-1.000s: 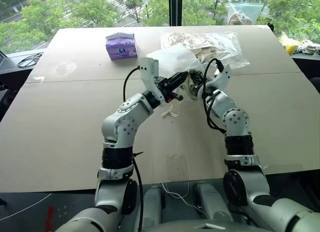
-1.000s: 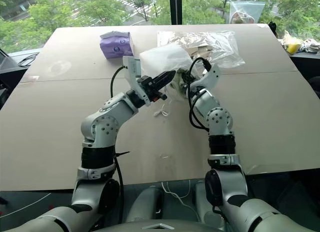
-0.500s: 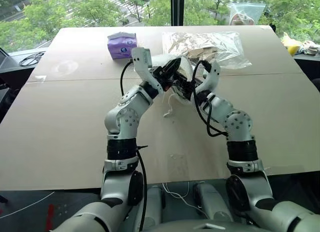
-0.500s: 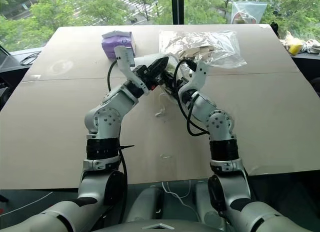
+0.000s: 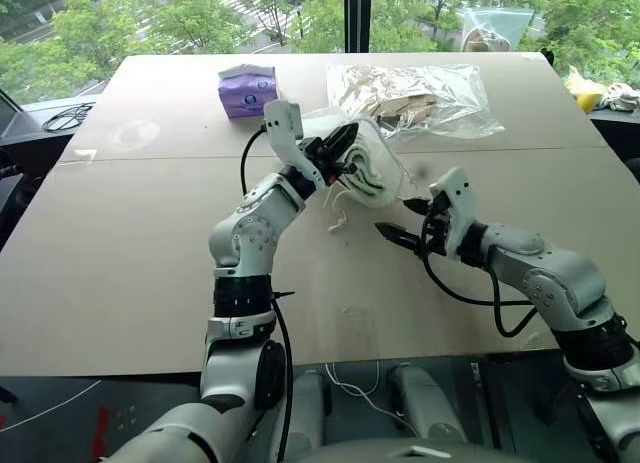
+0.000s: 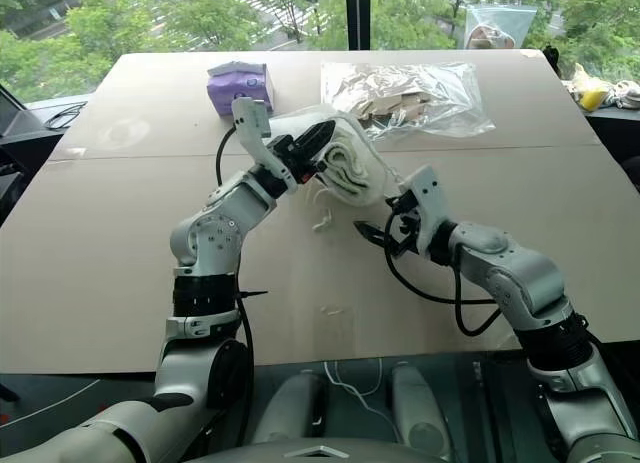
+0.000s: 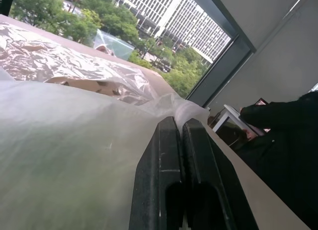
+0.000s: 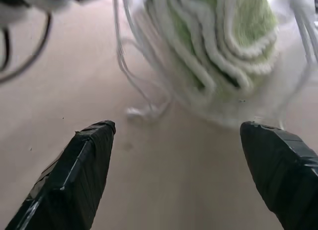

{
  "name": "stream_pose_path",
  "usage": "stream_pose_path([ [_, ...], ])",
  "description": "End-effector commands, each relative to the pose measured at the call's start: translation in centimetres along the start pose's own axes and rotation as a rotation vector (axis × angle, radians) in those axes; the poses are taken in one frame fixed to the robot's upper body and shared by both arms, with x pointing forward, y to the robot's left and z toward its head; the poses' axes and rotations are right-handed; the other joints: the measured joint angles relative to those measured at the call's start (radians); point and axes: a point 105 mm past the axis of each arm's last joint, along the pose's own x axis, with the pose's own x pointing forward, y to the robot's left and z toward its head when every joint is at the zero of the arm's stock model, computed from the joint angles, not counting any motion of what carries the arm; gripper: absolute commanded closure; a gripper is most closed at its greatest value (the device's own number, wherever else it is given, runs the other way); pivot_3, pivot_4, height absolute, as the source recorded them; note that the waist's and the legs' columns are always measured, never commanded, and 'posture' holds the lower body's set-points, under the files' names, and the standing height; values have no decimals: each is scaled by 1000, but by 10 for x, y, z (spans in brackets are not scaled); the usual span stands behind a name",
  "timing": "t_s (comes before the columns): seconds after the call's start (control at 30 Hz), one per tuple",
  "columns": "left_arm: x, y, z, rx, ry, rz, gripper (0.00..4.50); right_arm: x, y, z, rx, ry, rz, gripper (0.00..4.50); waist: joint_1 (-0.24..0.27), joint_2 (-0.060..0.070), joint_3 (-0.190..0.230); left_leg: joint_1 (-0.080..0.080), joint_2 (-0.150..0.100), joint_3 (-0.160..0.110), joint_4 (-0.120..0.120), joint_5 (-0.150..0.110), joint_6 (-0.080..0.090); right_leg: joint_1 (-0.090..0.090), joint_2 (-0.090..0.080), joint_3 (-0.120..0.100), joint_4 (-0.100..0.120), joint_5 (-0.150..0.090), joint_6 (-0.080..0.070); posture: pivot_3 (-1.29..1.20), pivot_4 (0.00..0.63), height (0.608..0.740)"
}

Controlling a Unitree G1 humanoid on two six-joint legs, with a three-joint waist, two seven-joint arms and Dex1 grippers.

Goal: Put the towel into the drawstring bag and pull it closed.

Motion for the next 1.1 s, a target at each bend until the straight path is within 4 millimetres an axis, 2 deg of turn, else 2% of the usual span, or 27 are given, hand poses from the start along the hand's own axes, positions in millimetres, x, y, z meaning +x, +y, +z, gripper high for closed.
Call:
stream_pose_path([
  [0.03, 0, -9, 10, 6, -38, -37, 4500, 10, -39, 4, -71, -50, -201, 201, 1, 0, 0, 0, 0, 0, 1, 0, -1, 0, 0, 0, 0, 0, 0, 0, 150, 740],
  [0.2, 1, -11, 9, 2, -33, -42, 4500, 28, -64, -3, -104, -62, -304, 201, 3, 0, 0, 0, 0, 0, 1, 1, -2, 0, 0, 1, 1, 1, -2, 0, 150, 740],
  [0.27, 1, -12, 8, 2, -29, -47, 4500, 33, -72, 1, -87, -95, -328, 201, 4, 0, 0, -1, 0, 0, 0, 1, -2, 0, 0, 1, 0, 2, -2, 0, 150, 740],
  [0.33, 1, -13, 7, 1, -26, -49, 4500, 37, -76, 14, -36, -166, -333, 201, 6, 0, 0, -1, 0, 0, 0, 1, -2, 0, 0, 1, 0, 2, -2, 0, 150, 740],
  [0.37, 1, -12, 7, 0, -23, -48, 4500, 39, -75, 21, -19, -206, -323, 753, 6, 0, 0, -1, 0, 0, 0, 1, -2, 0, 0, 1, 0, 2, -2, 0, 150, 740],
  [0.4, 0, -11, 6, -12, -20, -40, 4500, 39, -75, 25, -17, -227, -315, 975, 6, 0, 0, -1, 0, 0, 0, 1, -2, 0, 0, 1, 0, 2, -2, 0, 150, 740],
  [0.5, -1, -7, 8, -52, -29, -26, 4500, 38, -78, 30, -37, -244, -324, 2308, 6, 0, 0, -1, 0, 0, 0, 1, -2, 0, -1, 1, 0, 2, -2, 0, 150, 740],
  [0.63, -3, -6, 10, -54, -37, -27, 4500, 31, -75, 40, -17, -310, -289, 4319, 6, 0, 0, -1, 0, 0, 0, 1, -2, 0, -1, 1, 0, 2, -2, 0, 150, 740],
  [0.77, -6, -10, 13, -45, -68, -66, 4500, 18, -72, 50, -31, -351, -262, 4319, 5, 0, 0, -1, 0, 0, 0, 1, -2, 0, -1, 1, 1, 2, -2, 0, 150, 740],
  [0.8, -7, -12, 17, -60, -93, -88, 3950, 15, -73, 52, -37, -352, -272, 4500, 4, 0, 0, -1, 0, 0, 0, 1, -2, 0, -1, 1, 0, 2, -2, 0, 150, 740],
  [0.83, -9, -13, 20, -68, -106, -110, 3910, 13, -75, 54, -40, -352, -279, 4500, 4, 0, 0, -1, 0, 0, 0, 1, -2, 0, -1, 1, 1, 2, -2, 0, 150, 740],
  [0.9, -11, -13, 22, -56, -106, -118, 3056, 11, -75, 55, -45, -350, -286, 4500, 5, 0, 0, 0, 0, 0, 0, 1, -2, 0, -1, 1, 1, 2, -2, 0, 150, 740],
  [0.93, -12, -11, 23, -35, -99, -108, 2804, 10, -76, 56, -47, -348, -289, 4500, 5, 0, 0, 0, 0, 0, 0, 1, -2, 0, -1, 1, 1, 2, -2, 0, 150, 740],
  [1.0, -15, -4, 28, 9, -88, -89, 1805, 10, -75, 57, -50, -345, -294, 4500, 3, 0, 0, 0, 0, 0, 0, 1, -2, 0, 0, 1, 1, 2, -2, 0, 150, 740],
  [1.1, -29, -1, 48, 33, -98, -150, 448, 11, -74, 60, -56, -343, -293, 4500, 2, 0, 0, 0, 0, 0, 0, 1, -2, 0, 0, 1, 1, 2, -2, 0, 150, 740],
])
